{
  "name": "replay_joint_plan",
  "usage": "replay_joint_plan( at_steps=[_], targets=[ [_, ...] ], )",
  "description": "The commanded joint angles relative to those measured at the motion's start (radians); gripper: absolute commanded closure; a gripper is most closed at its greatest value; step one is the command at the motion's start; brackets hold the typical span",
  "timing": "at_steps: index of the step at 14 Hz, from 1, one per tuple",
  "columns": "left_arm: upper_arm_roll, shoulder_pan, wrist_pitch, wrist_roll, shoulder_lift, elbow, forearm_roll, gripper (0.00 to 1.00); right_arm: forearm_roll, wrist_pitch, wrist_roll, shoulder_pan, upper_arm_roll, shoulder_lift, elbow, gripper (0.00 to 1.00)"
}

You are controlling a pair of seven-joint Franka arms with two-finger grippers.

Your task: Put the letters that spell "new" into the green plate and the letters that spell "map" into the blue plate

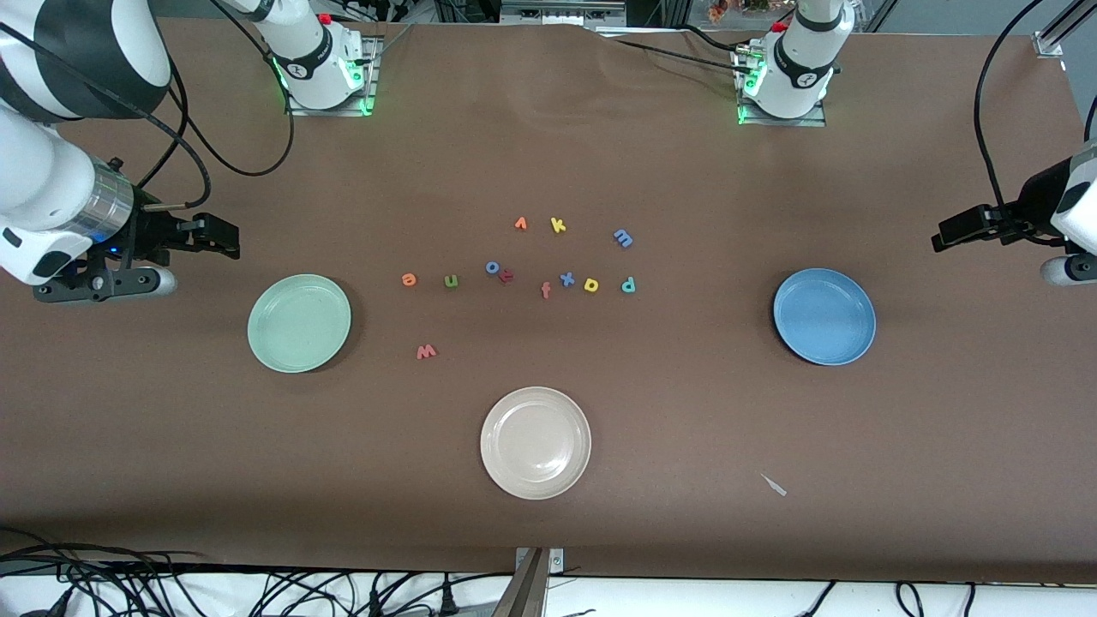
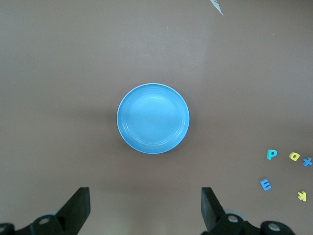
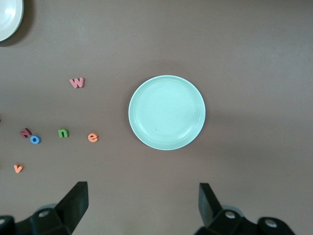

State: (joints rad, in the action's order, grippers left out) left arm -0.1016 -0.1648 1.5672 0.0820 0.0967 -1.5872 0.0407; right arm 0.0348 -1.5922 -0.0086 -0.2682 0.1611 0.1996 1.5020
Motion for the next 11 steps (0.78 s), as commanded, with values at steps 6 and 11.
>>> replay_joint_plan(
  at_steps=[6,11],
  targets=[
    [0.000,-0.001,0.002,-0.025,-0.005,0.001,0.010,0.00,0.014,0.003,-0.011,0.001,-0.003,-0.037,0.021,0.00],
    [-0.001,-0.001,0.002,-0.025,-0.005,0.001,0.010,0.00,0.016,0.001,-0.011,0.001,-0.003,-0.042,0.024,0.00]
  ],
)
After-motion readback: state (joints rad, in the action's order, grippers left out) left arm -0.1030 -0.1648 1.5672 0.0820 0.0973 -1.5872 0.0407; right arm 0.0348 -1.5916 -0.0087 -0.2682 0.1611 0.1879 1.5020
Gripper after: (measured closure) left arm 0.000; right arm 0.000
